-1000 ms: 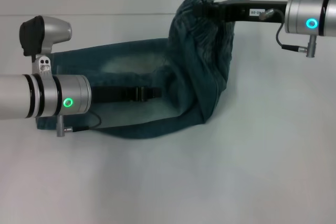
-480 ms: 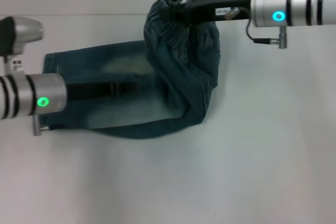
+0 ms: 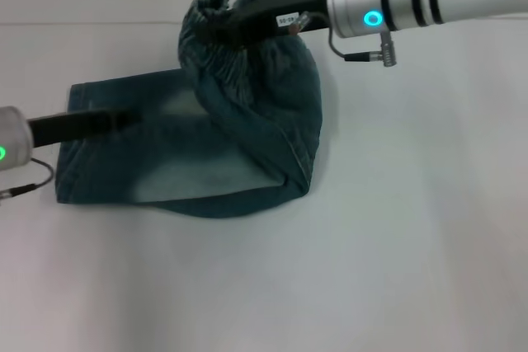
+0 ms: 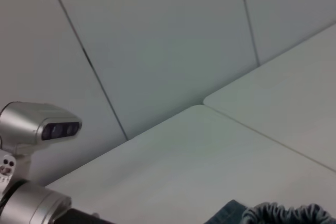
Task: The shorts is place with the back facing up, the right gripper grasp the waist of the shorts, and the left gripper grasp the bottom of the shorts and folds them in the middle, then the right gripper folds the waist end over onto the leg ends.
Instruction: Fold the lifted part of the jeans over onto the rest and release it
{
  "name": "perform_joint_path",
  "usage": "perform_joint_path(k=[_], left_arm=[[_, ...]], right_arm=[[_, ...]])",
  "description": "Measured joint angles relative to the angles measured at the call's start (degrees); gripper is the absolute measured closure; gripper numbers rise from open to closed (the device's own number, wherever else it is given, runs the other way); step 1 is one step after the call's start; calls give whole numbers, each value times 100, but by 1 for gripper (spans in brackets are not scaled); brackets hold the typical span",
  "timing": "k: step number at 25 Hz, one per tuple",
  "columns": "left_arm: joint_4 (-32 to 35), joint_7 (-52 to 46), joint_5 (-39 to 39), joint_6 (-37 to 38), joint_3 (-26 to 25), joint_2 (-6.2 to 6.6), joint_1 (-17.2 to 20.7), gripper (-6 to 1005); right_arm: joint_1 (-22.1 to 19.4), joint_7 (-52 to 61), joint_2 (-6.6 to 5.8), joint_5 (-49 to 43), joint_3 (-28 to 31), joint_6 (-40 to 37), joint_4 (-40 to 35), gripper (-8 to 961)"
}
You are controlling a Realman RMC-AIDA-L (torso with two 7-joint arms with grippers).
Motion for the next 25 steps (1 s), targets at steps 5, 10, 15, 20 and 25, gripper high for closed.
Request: perform_joint_path(k=[5, 10, 15, 20, 25], left_arm=[[240, 119, 3, -410, -206, -49, 241, 950], [355, 175, 5, -733, -317, -4, 360, 952], [530, 302, 27, -855, -420, -35, 466, 955], [606, 309, 48, -870, -474, -37, 522, 954], [663, 312, 51, -881, -525, -49, 576, 954]], right_arm=[[228, -14, 40, 12, -163, 146, 216, 859], [423, -31, 64, 73, -375, 289, 299, 859], [681, -150, 96, 204, -880, 422, 308, 859], [877, -294, 131, 399, -1420, 559, 301, 859], [928, -603, 135, 574, -2125, 493, 166, 858]])
